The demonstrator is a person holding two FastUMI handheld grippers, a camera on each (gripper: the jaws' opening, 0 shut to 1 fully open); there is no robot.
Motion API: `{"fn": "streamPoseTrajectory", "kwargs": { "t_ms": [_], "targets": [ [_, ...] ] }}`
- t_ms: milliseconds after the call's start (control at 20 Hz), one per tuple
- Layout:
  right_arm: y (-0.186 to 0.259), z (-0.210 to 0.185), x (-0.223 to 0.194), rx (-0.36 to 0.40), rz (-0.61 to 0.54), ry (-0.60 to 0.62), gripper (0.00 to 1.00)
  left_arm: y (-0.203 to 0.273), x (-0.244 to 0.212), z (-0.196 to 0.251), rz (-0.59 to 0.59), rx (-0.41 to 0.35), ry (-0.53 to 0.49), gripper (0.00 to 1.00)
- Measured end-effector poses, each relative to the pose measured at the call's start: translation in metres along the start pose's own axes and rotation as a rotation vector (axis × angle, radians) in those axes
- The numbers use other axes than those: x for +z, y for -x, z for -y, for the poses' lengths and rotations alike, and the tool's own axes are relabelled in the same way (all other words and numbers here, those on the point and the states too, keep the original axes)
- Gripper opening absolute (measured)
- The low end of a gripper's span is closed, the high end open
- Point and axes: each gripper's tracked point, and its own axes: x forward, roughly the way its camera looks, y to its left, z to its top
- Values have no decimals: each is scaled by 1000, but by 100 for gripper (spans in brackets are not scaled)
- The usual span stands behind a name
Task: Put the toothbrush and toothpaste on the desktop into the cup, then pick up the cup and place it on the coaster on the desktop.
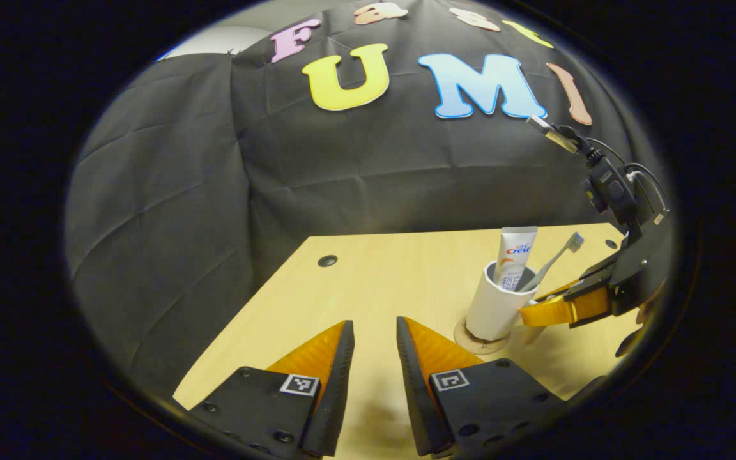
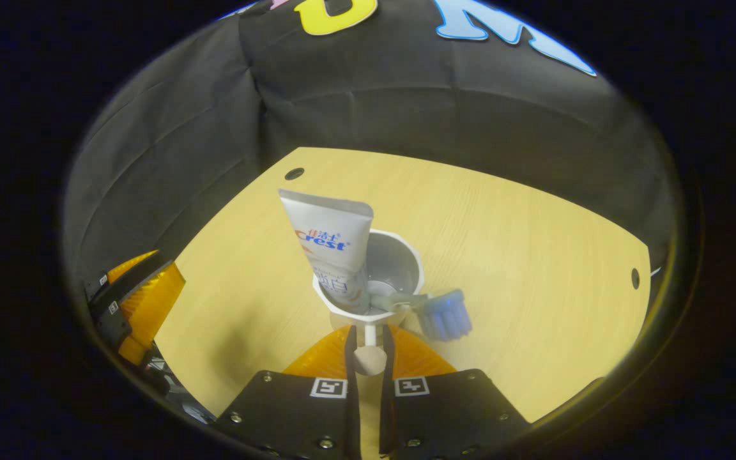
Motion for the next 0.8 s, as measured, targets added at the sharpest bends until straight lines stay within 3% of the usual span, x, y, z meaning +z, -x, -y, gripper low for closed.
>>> {"fn": "streamPoseTrajectory", "kwargs": {
  "t_ms": [50,100,350,400,600,650,700,800],
  "targets": [
    [1,2,0,-3,-4,6,12,1,0,-2,1,3,3,50],
    [-3,-1,-3,-9,-7,13,12,2,-1,-3,1,6,6,42],
    [-4,-2,-4,-35,-18,42,12,5,-1,-3,-1,9,17,42],
    [-5,-1,-5,-39,-19,49,12,5,-1,-2,1,8,18,50],
    [-5,1,-4,-58,-29,75,12,8,3,3,12,1,13,50],
    [-5,1,-4,-57,-33,67,14,9,4,4,15,0,11,41],
    [-5,1,-6,-56,-36,58,15,11,6,5,18,-1,9,50],
    [-6,0,-6,-36,-41,38,19,12,9,5,23,-3,5,50]
  ]
}}
